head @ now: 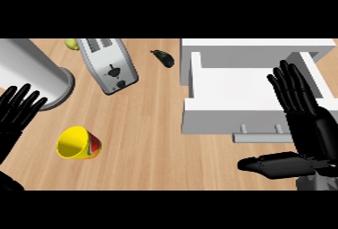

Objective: Pick up the cup, place it into the drawer and close the drawer

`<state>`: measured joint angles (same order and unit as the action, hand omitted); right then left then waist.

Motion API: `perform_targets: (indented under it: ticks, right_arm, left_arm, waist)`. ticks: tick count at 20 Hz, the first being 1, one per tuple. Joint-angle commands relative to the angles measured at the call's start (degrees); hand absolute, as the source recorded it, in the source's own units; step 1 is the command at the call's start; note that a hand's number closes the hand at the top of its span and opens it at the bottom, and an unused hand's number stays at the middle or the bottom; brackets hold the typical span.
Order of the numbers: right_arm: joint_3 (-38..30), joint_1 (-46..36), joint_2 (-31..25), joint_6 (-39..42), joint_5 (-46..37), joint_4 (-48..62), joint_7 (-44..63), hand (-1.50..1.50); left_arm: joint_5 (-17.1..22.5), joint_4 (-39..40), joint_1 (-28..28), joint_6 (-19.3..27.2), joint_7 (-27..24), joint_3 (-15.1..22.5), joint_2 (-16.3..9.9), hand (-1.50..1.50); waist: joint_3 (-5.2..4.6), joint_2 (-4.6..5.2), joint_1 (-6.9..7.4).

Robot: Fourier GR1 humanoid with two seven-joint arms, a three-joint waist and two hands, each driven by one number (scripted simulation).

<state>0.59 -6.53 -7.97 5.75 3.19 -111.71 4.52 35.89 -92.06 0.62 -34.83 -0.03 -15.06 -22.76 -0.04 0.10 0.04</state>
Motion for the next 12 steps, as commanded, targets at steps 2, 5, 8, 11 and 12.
perform_targets:
  ticks: [2,5,8,11,12]
  right_arm:
    - [-3.2,-5.7,-1.4,1.7,2.0,5.1,-0.4,-1.5]
    - [-3.7,-1.5,-1.8,3.7,2.8,3.5,-3.1,-1.5]
    - [-1.9,-3.0,-0.4,1.5,0.6,1.9,-0.2,-1.5]
    - [-4.6,-5.5,-1.9,2.2,1.0,4.6,-1.5,-1.5]
    - [-4.1,-3.8,-2.5,3.3,2.3,1.0,1.6,-1.5]
  left_arm:
    - [-7.2,14.3,4.4,-3.8,-5.6,-0.9,0.5,-1.5]
    - [-14.5,20.4,5.2,-5.8,-12.3,-0.5,1.6,-1.5]
    - [-17.5,27.1,6.0,-7.3,-17.1,-2.2,0.1,-1.5]
    - [-24.0,31.6,7.5,-4.9,-21.9,-0.7,1.4,-1.5]
    - [-23.5,35.9,8.3,-7.2,-23.3,-2.6,-1.6,-1.5]
  waist:
    - [0.01,0.08,-0.25]
    - [0.01,0.01,-0.45]
    - [-0.01,-0.02,-0.38]
    - [0.0,0.01,-0.32]
    - [-0.02,0.0,-0.51]
